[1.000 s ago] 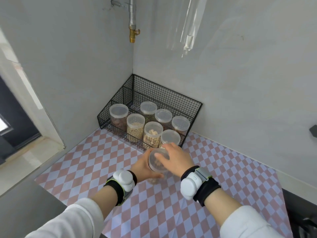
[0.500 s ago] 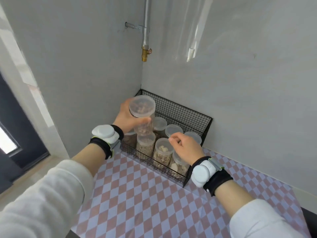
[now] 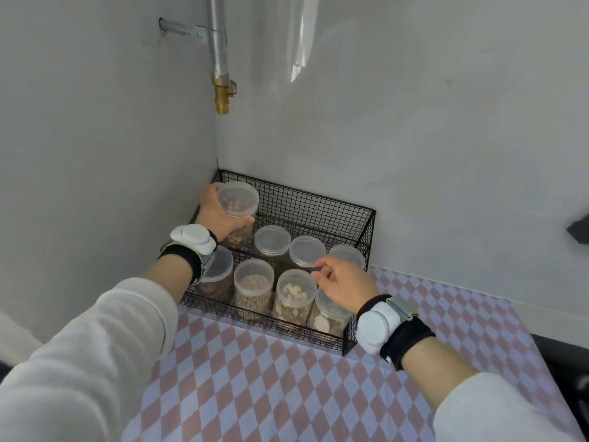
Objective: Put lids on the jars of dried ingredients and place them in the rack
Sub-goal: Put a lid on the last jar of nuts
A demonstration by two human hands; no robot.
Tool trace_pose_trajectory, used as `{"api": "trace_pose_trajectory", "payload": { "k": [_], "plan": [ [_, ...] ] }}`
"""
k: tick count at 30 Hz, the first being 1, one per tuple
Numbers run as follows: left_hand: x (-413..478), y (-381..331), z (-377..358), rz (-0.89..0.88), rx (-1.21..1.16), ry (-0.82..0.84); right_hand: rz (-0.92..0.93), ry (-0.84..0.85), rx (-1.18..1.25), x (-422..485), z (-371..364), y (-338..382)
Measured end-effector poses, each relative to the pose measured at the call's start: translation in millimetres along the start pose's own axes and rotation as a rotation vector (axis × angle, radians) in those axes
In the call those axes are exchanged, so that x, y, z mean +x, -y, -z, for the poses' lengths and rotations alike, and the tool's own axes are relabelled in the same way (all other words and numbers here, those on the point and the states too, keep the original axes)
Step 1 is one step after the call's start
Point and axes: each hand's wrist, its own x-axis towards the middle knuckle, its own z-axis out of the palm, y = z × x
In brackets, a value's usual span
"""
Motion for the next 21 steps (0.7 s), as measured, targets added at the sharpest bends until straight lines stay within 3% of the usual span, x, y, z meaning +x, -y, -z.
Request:
{"api": "trace_pose_trajectory", "payload": {
  "k": [9,17,21],
  "plan": [
    [13,46,-28,0.286,0.563,0.297,-0.071,0.062,-0.001,13,-19,-6],
    [15,48,-17,0.260,0.501,0.416,-0.103,0.058,-0.009,14,-21,-12],
    [-8,28,-10,0.166,0.533,0.261,-0.123,0.071,0.014,12,-21,-19]
  ]
}}
